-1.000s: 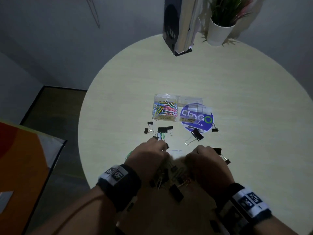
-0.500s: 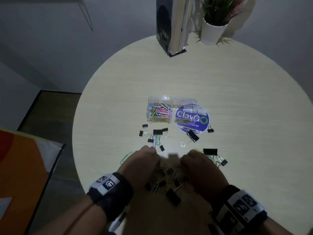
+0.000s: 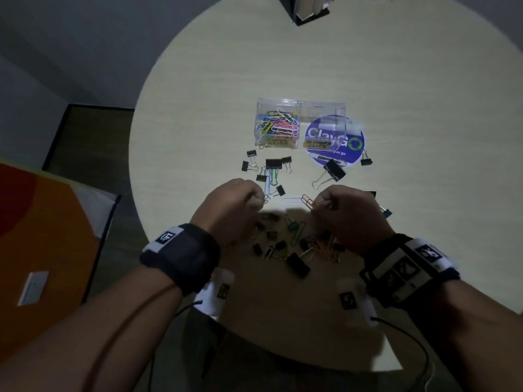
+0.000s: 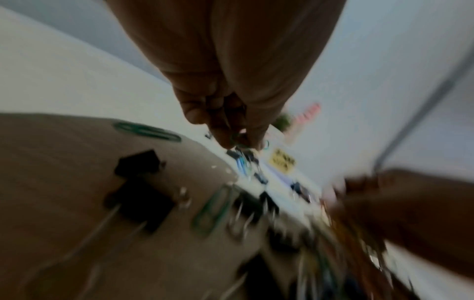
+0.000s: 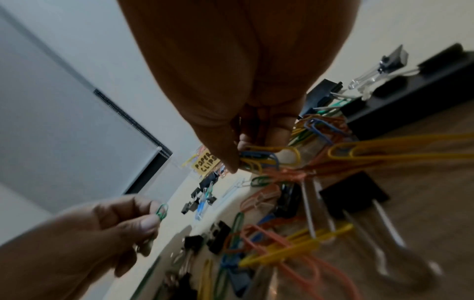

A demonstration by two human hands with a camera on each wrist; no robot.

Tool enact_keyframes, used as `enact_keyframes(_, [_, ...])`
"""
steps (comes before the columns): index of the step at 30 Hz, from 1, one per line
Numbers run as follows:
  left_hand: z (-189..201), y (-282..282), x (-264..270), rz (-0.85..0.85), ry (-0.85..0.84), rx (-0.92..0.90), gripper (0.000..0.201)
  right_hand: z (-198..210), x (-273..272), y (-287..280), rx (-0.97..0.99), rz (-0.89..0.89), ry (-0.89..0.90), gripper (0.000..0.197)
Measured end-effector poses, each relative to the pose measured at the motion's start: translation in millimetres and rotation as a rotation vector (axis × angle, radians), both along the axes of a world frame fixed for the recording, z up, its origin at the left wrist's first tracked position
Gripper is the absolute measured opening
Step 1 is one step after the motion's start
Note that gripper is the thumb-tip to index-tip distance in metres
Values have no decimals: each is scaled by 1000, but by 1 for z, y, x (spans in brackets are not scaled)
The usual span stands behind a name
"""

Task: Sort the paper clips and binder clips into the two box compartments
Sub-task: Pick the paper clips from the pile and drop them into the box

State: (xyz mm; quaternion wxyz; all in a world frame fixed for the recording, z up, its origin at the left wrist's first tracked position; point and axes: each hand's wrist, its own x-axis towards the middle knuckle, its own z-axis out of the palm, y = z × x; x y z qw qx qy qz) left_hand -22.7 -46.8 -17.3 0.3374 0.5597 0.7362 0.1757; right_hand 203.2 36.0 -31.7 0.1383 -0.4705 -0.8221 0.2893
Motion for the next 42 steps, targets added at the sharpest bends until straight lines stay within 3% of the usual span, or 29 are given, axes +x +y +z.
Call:
enact_keyframes(3, [2, -10, -17, 330, -51, 28, 1, -1, -1, 2, 47, -25, 53, 16])
enact_keyframes(5, [-1, -18, -28, 399, 35, 22, 7, -1, 0, 3, 30, -24, 49, 14])
enact_keyframes(8, [-6, -25, -33, 287, 206, -71, 19, 2, 0, 3, 0, 5, 38, 10])
enact_keyframes(10, [-10, -24, -33, 209, 269, -117, 12, 3, 1, 2, -26, 15, 33, 9])
enact_keyframes(11, [-11, -23, -33, 185, 272, -125, 3, 3, 1, 2, -57, 5, 30, 10])
enact_keyframes(13, [-15, -24, -35, 169, 248, -109, 11, 4, 0, 1, -109, -15, 28, 11])
enact_keyframes(17, [-17, -30, -36, 185, 233, 23, 9, 15, -5, 3, -279, -110, 15, 10])
enact_keyframes(20, [-17, -34, -37, 218, 271, 31, 12, 24, -9, 7, -552, -283, 170, 3])
enact_keyframes(24, [-14, -34, -36, 364, 182, -36, 14, 47, -25, 22, -608, -376, 394, 9])
enact_keyframes(27, [-9, -28, -36, 293, 202, -104, 9, 66, -48, 44, -664, -400, 538, 19])
enact_keyframes(29, [-6, -25, -37, 262, 207, -110, 7, 76, -62, 59, -617, -361, 538, 16])
enact_keyframes(33, [-6, -12, -42, 384, 128, -19, 15, 84, -81, 82, -560, -322, 546, 7])
enact_keyframes(34, [-7, -8, -45, 370, 139, -38, 21, 84, -86, 87, -547, -312, 540, 7])
enact_keyframes(36, [-6, 0, -47, 334, 172, -95, 14, 83, -95, 96, -508, -293, 495, 7])
enact_keyframes(38, [-6, 3, -50, 306, 178, -138, 3, 79, -105, 107, -404, -272, 425, 7])
enact_keyframes(42, [-3, 6, -53, 279, 208, -148, 8, 72, -125, 120, -156, -183, 256, 3])
